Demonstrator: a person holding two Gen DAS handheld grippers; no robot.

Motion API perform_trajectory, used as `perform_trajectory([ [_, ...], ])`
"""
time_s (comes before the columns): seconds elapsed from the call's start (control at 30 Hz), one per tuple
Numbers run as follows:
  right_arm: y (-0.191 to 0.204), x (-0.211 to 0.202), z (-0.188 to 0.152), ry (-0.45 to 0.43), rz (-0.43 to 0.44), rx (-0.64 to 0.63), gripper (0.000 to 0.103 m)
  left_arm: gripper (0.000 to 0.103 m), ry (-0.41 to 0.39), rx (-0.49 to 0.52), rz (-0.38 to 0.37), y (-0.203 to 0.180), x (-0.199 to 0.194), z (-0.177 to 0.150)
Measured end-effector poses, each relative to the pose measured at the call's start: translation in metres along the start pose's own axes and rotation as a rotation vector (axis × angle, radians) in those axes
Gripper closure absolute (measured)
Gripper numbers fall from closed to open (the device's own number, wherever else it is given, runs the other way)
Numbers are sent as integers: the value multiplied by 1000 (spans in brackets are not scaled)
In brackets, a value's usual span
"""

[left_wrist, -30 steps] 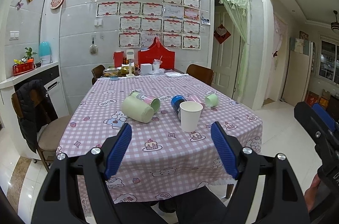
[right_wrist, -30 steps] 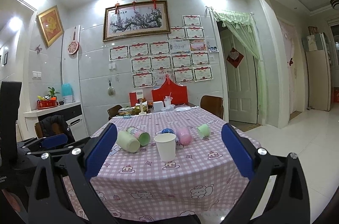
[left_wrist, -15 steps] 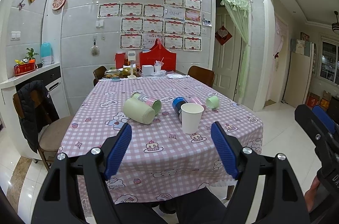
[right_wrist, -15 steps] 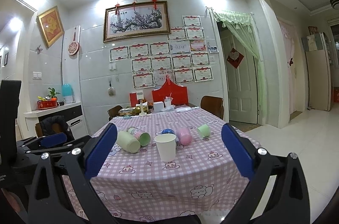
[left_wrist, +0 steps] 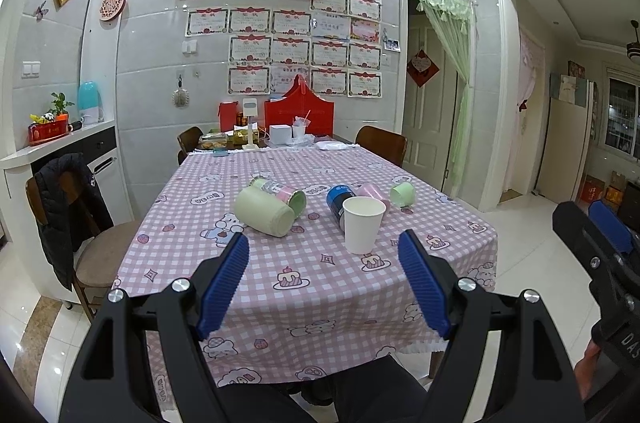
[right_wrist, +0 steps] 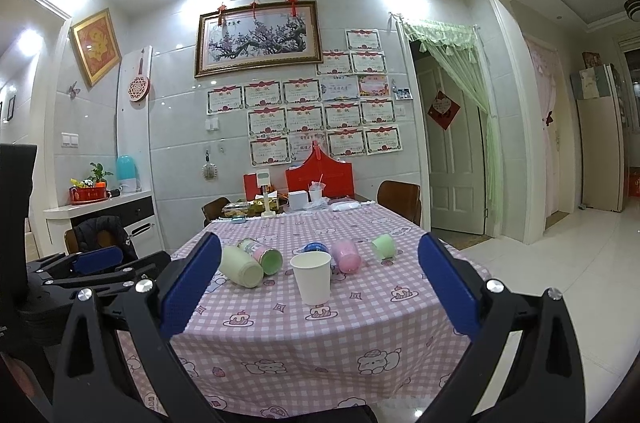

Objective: Flip cup upside down

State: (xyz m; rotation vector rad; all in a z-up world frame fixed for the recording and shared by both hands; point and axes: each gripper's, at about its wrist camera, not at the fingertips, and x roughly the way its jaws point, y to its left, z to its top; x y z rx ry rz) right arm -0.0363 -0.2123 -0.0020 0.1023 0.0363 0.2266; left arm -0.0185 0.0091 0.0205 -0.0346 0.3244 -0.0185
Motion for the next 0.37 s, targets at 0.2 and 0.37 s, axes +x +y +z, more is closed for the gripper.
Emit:
perform_trajectory([
  [0.2, 1, -1, 0, -4, 2, -10, 8, 27, 0, -1, -1, 0, -1, 0],
  [0.37, 2, -1, -1, -8, 0, -16, 8, 27, 1, 1, -1, 0, 0, 0],
])
